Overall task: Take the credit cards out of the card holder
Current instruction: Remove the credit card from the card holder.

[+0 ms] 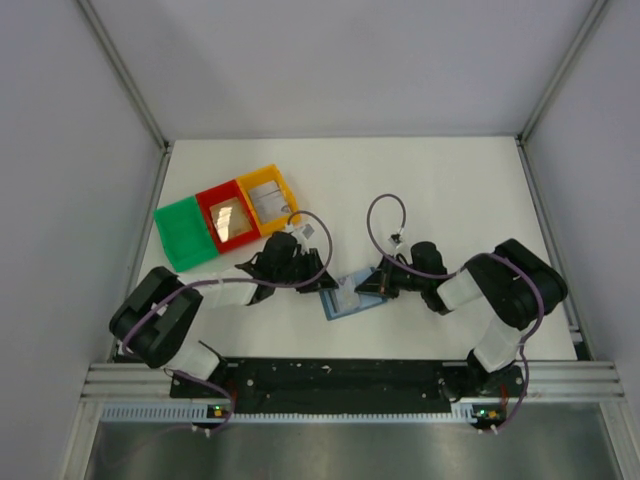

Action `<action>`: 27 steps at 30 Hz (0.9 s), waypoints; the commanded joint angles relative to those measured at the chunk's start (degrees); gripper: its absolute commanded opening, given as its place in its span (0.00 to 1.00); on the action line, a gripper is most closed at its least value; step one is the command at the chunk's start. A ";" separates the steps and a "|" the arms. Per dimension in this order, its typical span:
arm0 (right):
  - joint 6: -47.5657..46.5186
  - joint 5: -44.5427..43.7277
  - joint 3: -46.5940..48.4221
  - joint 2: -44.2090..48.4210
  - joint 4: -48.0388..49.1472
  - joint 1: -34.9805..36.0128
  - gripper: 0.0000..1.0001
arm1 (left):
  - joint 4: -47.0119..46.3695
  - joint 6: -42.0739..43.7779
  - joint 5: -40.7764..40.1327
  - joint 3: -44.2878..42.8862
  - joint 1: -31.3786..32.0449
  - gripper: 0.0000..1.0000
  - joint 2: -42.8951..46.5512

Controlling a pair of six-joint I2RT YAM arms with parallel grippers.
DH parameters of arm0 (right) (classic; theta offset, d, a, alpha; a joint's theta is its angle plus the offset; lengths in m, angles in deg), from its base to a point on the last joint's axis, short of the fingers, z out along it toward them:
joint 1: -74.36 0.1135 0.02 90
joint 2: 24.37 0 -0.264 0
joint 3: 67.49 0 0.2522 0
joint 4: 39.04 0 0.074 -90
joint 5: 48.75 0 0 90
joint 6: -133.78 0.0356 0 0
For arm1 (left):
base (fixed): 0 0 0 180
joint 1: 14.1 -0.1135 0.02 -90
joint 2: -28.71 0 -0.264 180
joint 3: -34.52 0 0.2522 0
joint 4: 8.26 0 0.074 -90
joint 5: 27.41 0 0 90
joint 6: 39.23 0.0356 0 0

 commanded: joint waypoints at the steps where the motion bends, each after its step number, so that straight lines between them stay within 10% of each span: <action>1: -0.65 -0.63 0.36 1.73 2.68 0.51 0.00 | -3.36 -0.50 1.71 -3.19 0.84 0.25 -4.29; 24: -5.14 1.47 2.38 3.41 -5.06 -2.56 0.00 | 3.06 8.73 -5.58 -0.20 0.57 0.00 -9.58; 27: -4.52 2.71 3.44 2.26 -4.70 -2.56 0.14 | 3.14 8.73 -5.23 -0.47 0.66 0.00 -9.58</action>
